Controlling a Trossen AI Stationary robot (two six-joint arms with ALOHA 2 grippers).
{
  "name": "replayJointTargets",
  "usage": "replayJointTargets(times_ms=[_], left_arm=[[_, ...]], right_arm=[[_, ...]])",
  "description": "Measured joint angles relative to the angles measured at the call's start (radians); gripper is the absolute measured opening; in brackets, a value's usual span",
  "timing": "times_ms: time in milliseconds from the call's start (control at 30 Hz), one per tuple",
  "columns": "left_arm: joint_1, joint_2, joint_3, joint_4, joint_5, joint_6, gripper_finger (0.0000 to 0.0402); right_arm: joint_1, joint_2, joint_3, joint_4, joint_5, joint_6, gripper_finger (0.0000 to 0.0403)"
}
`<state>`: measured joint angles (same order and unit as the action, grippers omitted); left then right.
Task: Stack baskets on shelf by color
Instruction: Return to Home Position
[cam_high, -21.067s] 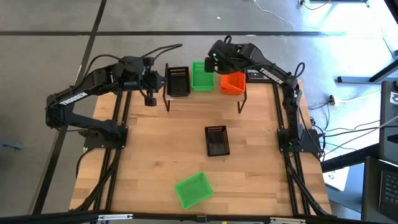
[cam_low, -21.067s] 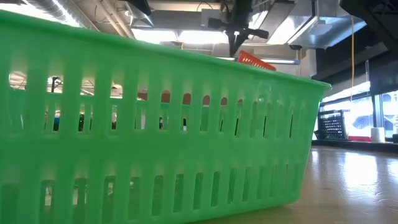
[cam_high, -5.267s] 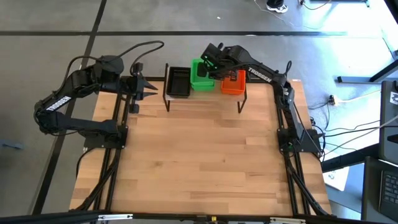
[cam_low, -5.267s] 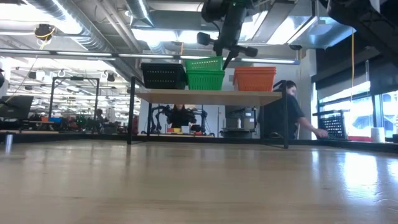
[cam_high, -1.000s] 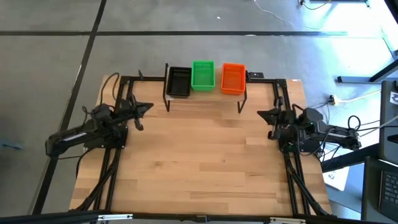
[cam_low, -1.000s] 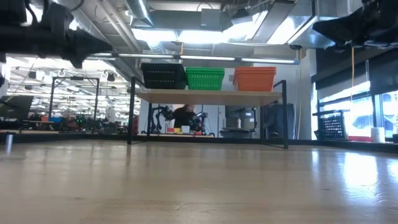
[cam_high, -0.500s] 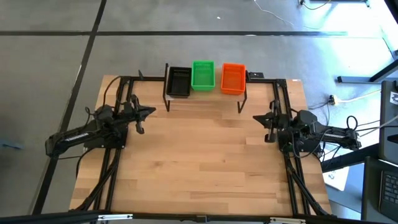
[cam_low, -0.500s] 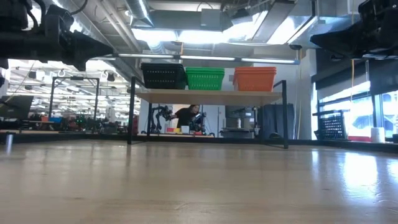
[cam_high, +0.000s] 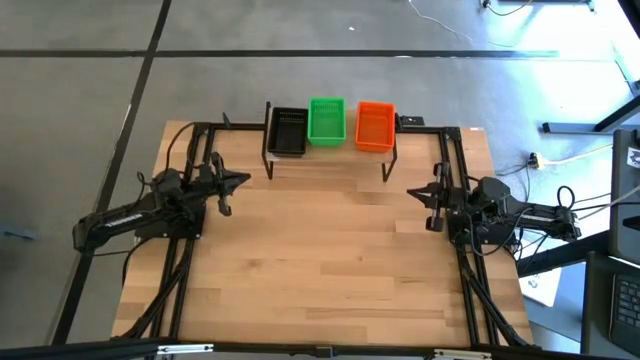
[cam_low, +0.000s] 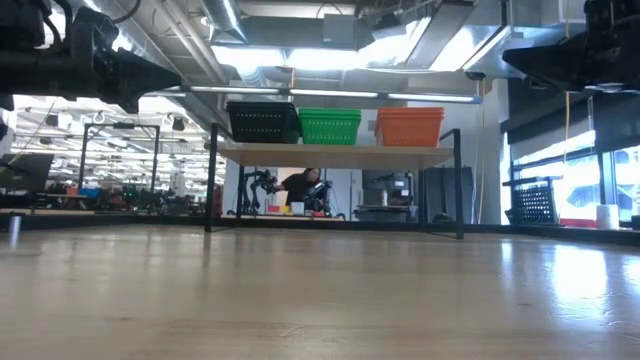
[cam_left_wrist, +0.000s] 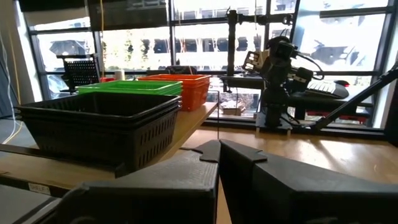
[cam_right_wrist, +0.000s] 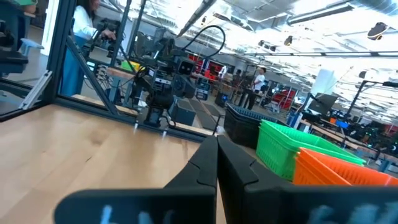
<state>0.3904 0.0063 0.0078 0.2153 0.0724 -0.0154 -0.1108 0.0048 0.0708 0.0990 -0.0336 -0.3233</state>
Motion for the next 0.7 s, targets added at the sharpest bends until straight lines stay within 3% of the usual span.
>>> replayJointTargets(times_ms=[500,700], left_arm=[[0.000,0.000,0.000,-0.028,-0.001,0.001,0.0000],[0.000,0.000,0.000,-0.047,-0.009,0.078,0.0000]], right_arm=[[-0.001,0.000,-0.063,0.055,-0.016,-0.007,0.0000],[-0.001,0.000,-0.063,0.001,-0.015,0.004,0.0000]])
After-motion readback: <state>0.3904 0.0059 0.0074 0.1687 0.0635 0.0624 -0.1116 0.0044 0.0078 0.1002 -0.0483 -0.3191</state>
